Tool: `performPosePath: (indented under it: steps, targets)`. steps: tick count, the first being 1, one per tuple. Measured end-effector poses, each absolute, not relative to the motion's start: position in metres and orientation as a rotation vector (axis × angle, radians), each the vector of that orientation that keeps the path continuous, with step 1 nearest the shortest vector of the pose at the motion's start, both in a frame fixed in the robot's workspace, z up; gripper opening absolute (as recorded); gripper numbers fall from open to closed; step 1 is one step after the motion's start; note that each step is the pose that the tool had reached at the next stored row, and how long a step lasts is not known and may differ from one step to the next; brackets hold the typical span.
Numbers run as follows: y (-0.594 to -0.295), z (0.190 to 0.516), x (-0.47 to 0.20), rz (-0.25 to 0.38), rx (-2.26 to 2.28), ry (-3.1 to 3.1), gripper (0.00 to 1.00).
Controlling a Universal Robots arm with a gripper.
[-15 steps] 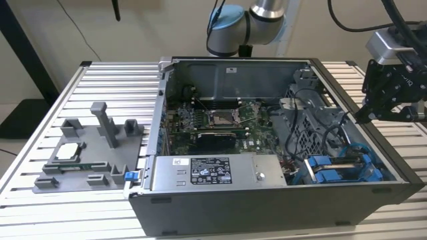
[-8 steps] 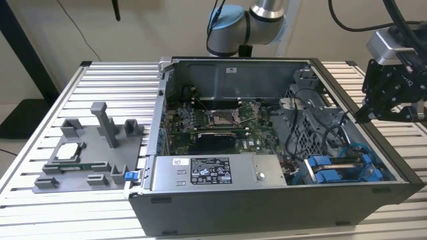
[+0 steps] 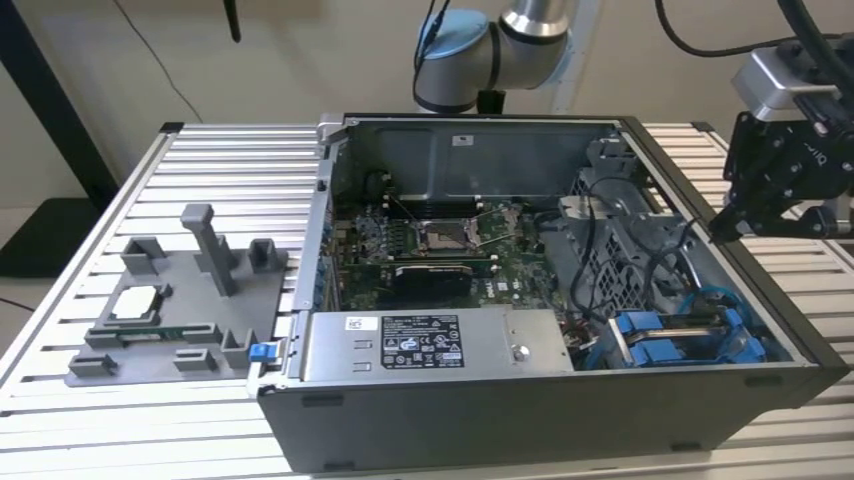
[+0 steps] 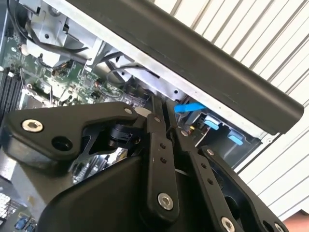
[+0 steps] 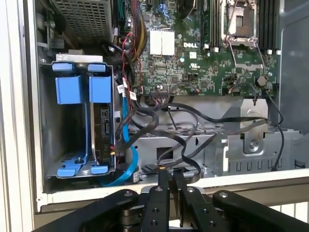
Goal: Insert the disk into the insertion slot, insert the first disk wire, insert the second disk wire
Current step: 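Insert the second disk wire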
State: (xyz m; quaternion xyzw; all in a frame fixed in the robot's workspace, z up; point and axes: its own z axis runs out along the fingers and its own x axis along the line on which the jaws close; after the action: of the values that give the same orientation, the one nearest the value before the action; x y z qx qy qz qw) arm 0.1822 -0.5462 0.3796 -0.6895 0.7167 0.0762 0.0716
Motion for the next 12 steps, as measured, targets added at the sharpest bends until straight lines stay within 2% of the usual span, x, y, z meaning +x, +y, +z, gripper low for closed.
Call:
performPosePath:
  steps: [12]
  targets:
    - [-0.552, 0.388, 0.154, 0.211, -2.072, 2.14, 0.0]
